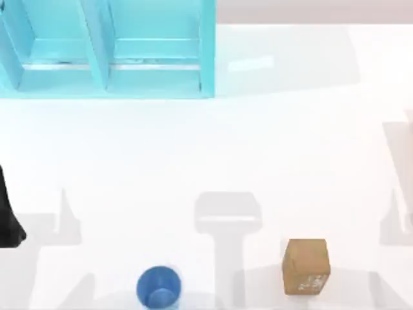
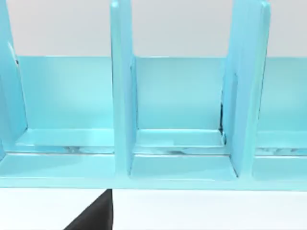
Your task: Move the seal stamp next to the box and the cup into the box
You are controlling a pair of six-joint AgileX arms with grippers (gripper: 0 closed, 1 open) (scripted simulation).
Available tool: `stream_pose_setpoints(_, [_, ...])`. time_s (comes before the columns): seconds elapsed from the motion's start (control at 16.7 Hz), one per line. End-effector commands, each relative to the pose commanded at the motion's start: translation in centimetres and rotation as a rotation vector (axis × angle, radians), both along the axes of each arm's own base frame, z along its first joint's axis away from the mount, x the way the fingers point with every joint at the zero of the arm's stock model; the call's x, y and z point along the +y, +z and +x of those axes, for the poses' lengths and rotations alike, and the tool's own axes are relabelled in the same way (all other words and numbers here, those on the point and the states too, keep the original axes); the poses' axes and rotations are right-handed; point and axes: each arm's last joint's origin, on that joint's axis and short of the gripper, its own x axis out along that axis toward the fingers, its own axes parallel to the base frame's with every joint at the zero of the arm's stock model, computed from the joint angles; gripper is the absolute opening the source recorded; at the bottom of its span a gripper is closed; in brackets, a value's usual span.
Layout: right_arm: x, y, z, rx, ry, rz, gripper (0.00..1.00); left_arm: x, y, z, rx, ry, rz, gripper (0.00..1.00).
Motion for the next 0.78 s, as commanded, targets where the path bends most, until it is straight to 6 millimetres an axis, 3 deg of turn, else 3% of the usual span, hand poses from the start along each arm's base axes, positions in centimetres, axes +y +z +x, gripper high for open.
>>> stream_pose_setpoints(0.18, [0.1,0.2,0.0,0.004,0.008,0.009,1.00,0.0,0.0,0.0,0.000,0.000,0.000,1.00])
stream_pose_setpoints(0.36, [0.8,2.0,0.1,0.075,0.075,0.078,1.00,0.0,0.0,0.0,0.000,0.000,0.000,1.00])
stream_pose_setpoints(0.6, [2.6,6.0,1.2,0.313,0.177,0.180,1.00,0.0,0.0,0.0,0.000,0.000,0.000,1.00])
stream_pose_setpoints(0.78, [4.5,7.7,3.7,0.584,0.210,0.213,1.00,0.0,0.0,0.0,0.000,0.000,0.000,1.00])
